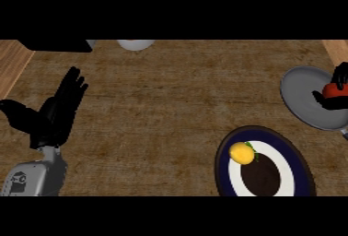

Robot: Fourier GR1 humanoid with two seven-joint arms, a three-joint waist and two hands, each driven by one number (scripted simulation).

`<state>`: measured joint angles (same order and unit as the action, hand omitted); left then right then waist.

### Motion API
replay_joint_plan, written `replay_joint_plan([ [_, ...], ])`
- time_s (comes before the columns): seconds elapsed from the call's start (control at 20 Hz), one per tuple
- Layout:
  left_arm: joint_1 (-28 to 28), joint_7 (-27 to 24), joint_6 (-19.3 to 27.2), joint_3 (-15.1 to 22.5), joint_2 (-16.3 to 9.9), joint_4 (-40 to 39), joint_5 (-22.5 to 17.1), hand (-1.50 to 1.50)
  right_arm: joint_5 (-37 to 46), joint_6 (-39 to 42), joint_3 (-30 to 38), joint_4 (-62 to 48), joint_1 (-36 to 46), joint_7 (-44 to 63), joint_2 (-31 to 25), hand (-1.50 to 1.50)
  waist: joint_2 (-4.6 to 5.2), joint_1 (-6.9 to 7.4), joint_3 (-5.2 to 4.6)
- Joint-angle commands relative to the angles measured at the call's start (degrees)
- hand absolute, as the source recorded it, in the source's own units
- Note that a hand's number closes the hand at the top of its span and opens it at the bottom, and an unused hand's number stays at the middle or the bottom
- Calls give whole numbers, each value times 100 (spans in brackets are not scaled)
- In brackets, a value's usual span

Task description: Pick the bell pepper from the plate and place it in the pan

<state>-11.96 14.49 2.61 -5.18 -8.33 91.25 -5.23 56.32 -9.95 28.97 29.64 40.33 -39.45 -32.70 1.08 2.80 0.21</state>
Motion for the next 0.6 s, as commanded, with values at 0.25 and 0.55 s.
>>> replay_joint_plan([
  [0.25,-79,-104,-123,43,41,-96,-67,0,142,-24,173,-1622,329,753,-126,-150,68,98,10],
  [0.55,-73,85,176,325,255,59,246,0,-48,299,314,-1917,551,286,-254,-150,44,70,17],
])
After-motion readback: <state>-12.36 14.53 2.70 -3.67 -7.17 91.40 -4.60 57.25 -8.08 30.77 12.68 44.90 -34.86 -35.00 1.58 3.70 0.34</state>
